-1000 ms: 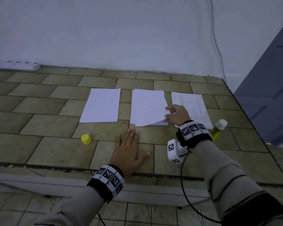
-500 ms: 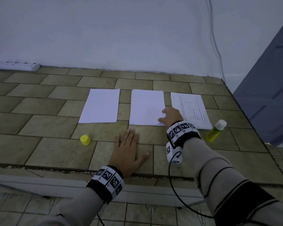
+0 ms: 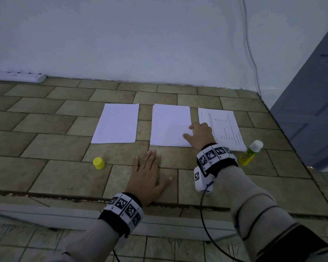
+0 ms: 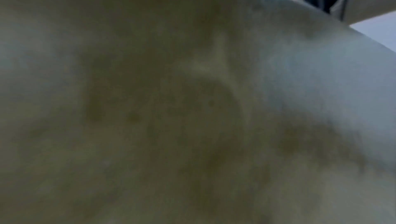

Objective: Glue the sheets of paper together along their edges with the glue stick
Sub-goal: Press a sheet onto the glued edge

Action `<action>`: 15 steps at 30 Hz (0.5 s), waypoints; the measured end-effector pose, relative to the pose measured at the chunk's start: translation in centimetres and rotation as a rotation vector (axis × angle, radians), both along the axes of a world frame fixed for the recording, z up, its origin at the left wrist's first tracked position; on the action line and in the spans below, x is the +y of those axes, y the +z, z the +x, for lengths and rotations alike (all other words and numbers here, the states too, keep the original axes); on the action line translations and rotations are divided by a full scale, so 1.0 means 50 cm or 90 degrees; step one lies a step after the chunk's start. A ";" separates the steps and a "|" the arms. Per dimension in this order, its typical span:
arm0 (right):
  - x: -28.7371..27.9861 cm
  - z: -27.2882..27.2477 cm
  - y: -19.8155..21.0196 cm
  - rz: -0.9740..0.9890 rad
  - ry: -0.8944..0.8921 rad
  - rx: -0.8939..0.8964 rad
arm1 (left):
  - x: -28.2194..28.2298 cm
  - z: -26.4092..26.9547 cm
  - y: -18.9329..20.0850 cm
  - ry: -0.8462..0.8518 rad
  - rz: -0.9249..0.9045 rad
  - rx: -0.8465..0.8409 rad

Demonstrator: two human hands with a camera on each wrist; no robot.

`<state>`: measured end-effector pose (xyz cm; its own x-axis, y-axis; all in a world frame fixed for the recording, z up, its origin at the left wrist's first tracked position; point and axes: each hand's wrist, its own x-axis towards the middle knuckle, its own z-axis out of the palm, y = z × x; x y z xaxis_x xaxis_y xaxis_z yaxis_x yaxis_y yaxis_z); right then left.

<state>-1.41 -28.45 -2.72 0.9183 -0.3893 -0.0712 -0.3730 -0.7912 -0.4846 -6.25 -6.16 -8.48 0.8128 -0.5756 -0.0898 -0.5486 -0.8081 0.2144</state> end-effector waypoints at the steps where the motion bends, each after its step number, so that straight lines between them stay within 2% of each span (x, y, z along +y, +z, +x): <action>1: -0.004 -0.013 0.010 0.023 0.008 -0.053 | -0.001 0.000 0.008 0.006 -0.019 0.023; 5: -0.028 -0.077 0.058 0.053 0.026 -0.324 | 0.001 0.027 0.063 0.055 -0.181 0.139; 9: -0.068 -0.144 0.094 -0.010 -0.039 -0.526 | 0.011 0.088 0.130 0.089 -0.249 0.046; 12: -0.102 -0.179 0.088 -0.017 -0.139 -0.590 | 0.026 0.158 0.164 0.176 -0.217 -0.017; 15: -0.123 -0.201 0.065 0.059 -0.267 -0.541 | 0.047 0.234 0.151 0.257 -0.073 -0.026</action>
<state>-11.47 -34.58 0.53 0.4634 -0.7255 0.5089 -0.1124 -0.6177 -0.7783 5.46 -3.83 -0.91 0.9765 -0.2152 -0.0073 -0.2032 -0.9322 0.2996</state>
